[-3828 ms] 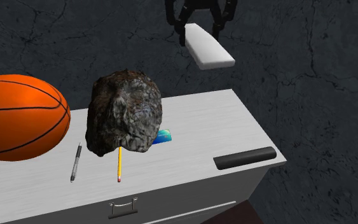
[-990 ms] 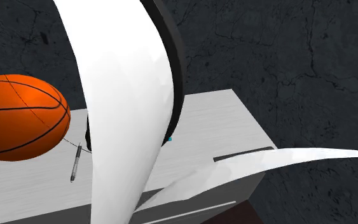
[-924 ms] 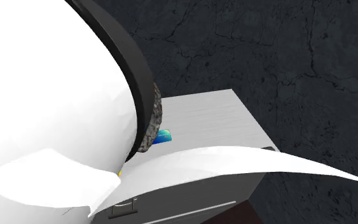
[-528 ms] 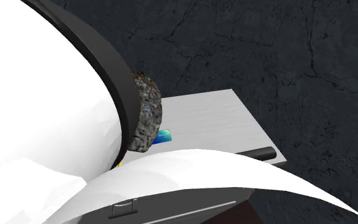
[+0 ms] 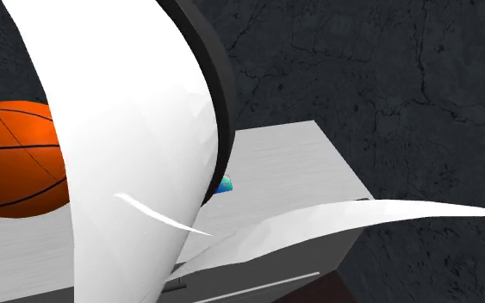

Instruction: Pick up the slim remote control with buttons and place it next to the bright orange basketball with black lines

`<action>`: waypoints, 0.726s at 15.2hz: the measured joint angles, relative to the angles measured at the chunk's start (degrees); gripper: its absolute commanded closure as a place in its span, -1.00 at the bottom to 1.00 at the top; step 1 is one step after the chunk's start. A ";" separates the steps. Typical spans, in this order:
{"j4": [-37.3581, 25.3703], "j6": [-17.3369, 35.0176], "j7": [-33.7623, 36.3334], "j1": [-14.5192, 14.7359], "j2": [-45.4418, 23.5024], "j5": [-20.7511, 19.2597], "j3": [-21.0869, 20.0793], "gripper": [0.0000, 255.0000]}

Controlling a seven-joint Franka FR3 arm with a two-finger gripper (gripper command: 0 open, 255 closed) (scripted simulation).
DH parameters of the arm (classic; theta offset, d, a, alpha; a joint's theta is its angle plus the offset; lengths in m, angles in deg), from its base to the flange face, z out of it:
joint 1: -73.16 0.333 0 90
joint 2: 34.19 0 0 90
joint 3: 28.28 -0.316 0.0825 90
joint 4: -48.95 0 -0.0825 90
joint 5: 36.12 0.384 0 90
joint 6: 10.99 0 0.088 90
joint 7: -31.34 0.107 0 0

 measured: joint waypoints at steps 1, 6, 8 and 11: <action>1.25 0.99 0.08 -0.18 0.25 0.11 -0.02 1.00; 6.94 5.45 -0.03 -1.30 1.50 0.61 0.00 1.00; 8.76 7.18 0.06 -1.50 1.57 0.64 0.03 1.00; 11.65 9.67 0.05 -1.96 1.99 0.78 0.07 1.00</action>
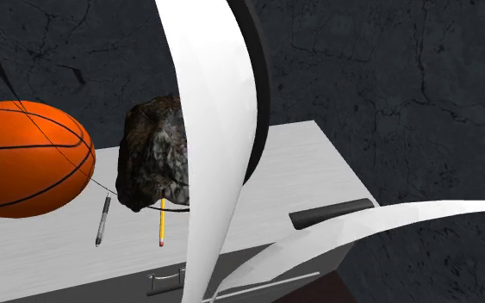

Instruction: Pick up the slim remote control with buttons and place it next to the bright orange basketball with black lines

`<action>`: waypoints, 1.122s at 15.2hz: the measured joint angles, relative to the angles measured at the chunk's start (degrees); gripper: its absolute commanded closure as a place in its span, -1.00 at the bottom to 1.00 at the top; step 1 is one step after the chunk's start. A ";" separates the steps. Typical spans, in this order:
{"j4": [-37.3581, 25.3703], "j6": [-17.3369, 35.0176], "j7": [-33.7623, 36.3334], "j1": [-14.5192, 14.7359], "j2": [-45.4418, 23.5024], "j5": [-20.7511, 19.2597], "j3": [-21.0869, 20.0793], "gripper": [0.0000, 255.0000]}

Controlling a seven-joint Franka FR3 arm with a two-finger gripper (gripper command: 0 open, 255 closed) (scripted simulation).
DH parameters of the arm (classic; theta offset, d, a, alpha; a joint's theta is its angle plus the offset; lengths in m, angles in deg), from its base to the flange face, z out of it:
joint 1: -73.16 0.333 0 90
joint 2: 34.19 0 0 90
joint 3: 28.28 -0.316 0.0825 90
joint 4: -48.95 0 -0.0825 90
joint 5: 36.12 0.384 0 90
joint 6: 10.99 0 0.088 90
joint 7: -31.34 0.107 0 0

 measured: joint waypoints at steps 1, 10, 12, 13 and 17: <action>0.95 0.78 0.13 -0.06 0.20 0.05 -0.03 1.00; 7.94 7.70 0.46 -0.74 0.25 -0.11 0.14 1.00; 9.00 9.13 0.60 -0.75 -0.18 -0.33 0.26 1.00; 9.77 9.93 0.61 -0.85 -0.22 -0.37 0.30 1.00; 12.14 12.78 0.86 -0.96 -0.78 -0.71 0.48 1.00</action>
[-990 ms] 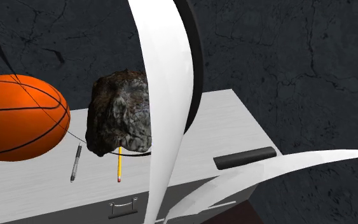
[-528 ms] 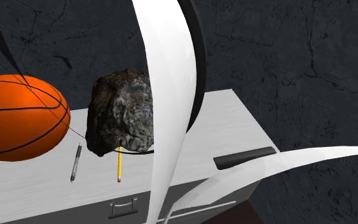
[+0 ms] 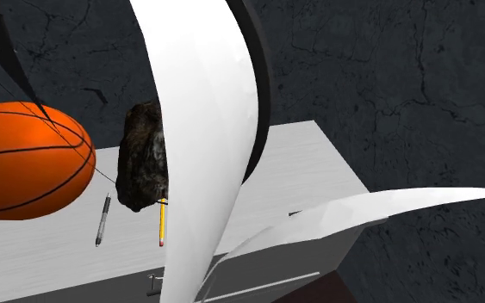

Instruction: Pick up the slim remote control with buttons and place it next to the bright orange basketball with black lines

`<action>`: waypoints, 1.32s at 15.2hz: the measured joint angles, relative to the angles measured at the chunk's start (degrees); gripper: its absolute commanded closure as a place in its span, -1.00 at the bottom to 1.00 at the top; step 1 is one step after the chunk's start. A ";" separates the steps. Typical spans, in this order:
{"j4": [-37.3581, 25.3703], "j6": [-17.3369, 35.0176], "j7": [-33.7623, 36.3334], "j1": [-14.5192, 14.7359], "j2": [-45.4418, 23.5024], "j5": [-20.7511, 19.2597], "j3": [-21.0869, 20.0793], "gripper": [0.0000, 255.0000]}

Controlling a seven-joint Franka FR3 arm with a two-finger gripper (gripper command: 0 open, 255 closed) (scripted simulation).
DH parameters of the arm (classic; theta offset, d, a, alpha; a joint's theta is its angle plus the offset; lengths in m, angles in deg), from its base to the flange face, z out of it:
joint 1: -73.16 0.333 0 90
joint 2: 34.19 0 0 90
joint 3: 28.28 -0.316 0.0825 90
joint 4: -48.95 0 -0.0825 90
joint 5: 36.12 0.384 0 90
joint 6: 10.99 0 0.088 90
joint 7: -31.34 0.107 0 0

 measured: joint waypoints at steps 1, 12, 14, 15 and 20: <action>0.50 0.63 0.21 0.08 -0.17 -0.11 0.03 1.00; 5.36 8.07 1.14 0.12 -2.75 -1.66 0.83 1.00; 6.01 9.11 1.34 0.24 -3.35 -1.92 0.95 1.00; 6.02 9.63 1.50 0.38 -3.87 -2.16 1.07 1.00; 6.67 10.58 1.55 0.32 -4.14 -2.32 1.20 1.00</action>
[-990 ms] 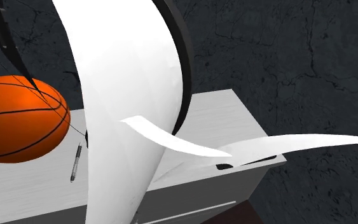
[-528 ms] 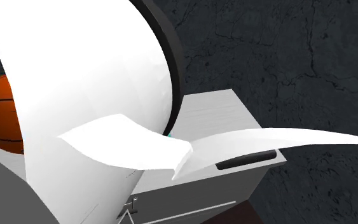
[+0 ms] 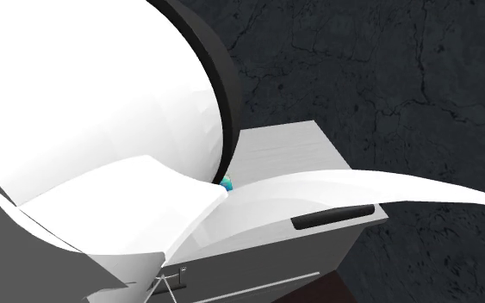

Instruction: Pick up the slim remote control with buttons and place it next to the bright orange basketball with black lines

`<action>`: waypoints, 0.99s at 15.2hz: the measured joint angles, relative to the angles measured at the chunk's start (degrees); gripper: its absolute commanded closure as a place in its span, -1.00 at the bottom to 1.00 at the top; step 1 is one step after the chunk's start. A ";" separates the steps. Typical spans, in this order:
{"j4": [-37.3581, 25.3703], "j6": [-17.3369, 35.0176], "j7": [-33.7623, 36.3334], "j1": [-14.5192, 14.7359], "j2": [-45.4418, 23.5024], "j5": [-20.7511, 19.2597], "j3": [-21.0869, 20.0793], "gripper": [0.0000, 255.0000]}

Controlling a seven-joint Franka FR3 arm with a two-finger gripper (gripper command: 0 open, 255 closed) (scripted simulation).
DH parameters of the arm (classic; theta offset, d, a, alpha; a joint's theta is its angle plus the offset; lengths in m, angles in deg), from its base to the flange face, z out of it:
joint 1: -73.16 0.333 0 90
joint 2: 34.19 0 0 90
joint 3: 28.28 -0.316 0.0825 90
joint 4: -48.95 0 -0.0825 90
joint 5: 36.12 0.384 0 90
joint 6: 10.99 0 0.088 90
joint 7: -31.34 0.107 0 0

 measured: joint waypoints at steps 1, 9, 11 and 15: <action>-0.01 0.01 0.00 0.00 -0.03 -0.01 0.01 1.00; 0.07 -0.03 -0.01 0.02 -0.08 -0.01 0.00 -1.00; -1.18 -1.98 -0.29 -0.03 0.71 0.45 -0.25 -1.00; -3.42 -5.66 -0.87 -0.21 2.32 1.32 -0.72 -1.00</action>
